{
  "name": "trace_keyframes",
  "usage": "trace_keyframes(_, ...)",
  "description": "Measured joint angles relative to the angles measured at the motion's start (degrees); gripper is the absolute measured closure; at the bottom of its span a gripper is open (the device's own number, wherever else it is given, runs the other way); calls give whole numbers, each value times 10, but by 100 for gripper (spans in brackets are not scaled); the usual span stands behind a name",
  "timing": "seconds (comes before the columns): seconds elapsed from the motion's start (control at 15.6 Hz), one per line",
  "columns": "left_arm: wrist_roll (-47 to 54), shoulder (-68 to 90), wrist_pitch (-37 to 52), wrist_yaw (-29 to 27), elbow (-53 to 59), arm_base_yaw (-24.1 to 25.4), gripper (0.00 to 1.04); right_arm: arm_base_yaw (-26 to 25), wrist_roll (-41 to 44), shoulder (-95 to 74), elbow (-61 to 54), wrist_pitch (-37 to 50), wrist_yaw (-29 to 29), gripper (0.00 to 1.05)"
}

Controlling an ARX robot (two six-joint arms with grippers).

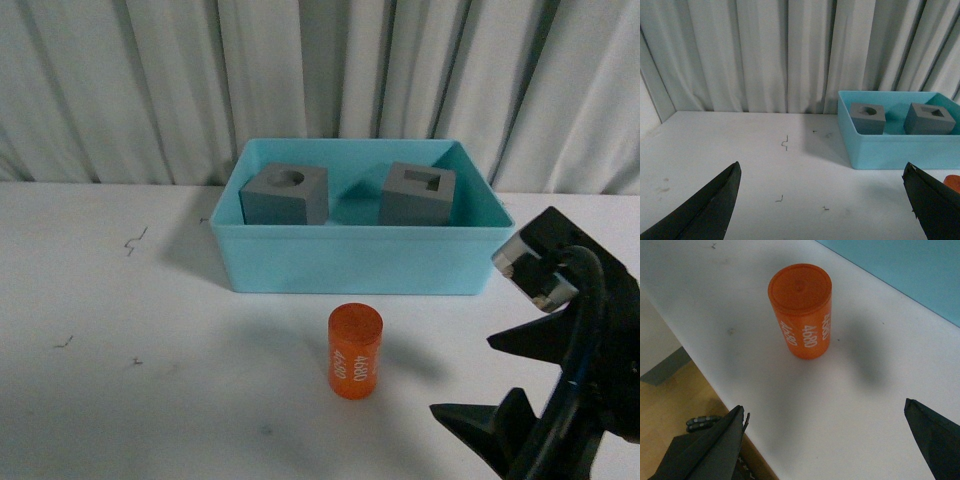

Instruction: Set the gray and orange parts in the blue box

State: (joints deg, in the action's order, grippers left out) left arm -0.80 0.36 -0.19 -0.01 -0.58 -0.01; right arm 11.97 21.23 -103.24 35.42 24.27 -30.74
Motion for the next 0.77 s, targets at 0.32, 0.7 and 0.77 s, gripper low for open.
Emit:
trace_keyframes(0.32, 0, 0, 0, 0, 0, 0, 7, 31, 13, -55, 63, -11, 7, 6)
trace_keyframes(0.7, 0, 0, 0, 0, 0, 0, 7, 58, 18, -106, 124, -27, 9, 6)
trace_keyframes(0.77, 0, 0, 0, 0, 0, 0, 7, 62, 19, -117, 136, -33, 9, 6)
